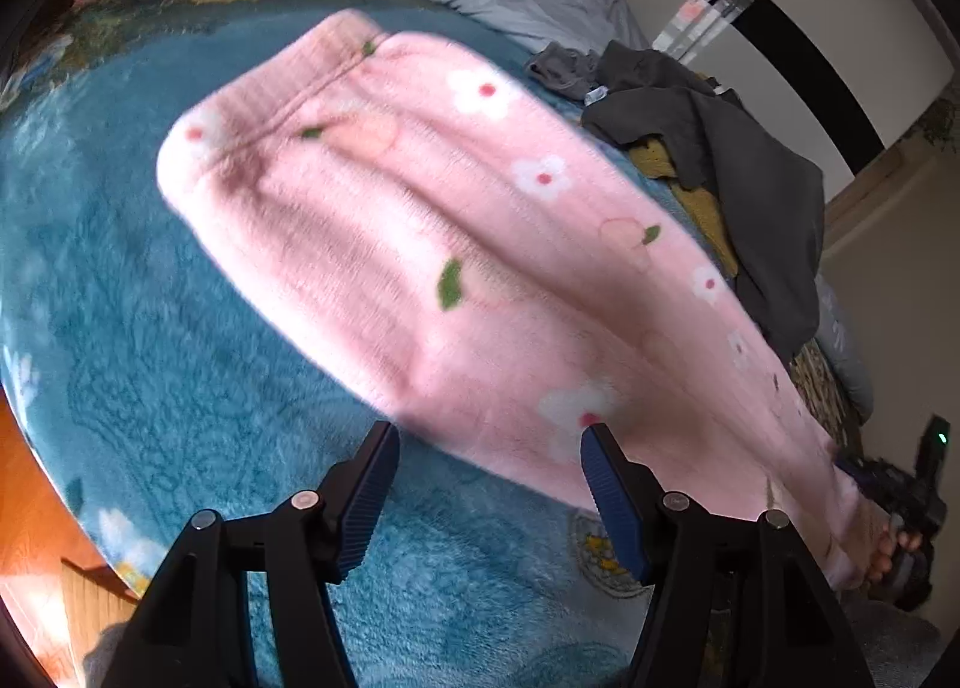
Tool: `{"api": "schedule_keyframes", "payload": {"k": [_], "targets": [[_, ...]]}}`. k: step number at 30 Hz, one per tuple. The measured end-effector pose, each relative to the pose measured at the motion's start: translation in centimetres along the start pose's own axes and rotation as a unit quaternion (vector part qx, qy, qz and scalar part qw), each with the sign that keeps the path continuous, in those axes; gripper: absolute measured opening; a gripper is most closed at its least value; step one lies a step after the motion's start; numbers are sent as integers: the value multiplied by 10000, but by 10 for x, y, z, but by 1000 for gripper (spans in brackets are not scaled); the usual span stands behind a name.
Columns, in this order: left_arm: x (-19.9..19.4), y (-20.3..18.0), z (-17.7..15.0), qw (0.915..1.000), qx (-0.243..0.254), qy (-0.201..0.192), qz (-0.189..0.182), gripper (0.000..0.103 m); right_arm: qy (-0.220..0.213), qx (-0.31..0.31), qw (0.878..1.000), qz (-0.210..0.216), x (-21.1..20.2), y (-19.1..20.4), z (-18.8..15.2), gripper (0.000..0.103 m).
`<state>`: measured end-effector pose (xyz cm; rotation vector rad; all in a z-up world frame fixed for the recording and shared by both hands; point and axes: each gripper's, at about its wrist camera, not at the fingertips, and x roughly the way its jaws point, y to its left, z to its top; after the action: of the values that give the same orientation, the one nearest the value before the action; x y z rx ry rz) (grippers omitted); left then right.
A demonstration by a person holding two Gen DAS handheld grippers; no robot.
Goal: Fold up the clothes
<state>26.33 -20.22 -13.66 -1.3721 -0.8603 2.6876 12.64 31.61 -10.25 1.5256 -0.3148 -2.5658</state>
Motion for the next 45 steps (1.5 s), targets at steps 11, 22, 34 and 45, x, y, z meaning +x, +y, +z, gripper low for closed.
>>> {"api": "schedule_keyframes", "payload": {"k": [11, 22, 34, 45], "targets": [[26, -35, 24, 9984, 537, 190, -41, 67, 117, 634, 9979, -117, -47, -54, -107, 38], [35, -26, 9, 9982, 491, 182, 287, 67, -641, 1978, 9768, -511, -113, -141, -145, 49], [39, -30, 4, 9975, 435, 188, 524, 67, -2028, 3919, 8970, 269, -153, -237, -161, 59], [50, -40, 4, 9958, 586, 232, 666, 71, -1823, 4340, 8801, 620, -116, -261, -148, 45]]}}
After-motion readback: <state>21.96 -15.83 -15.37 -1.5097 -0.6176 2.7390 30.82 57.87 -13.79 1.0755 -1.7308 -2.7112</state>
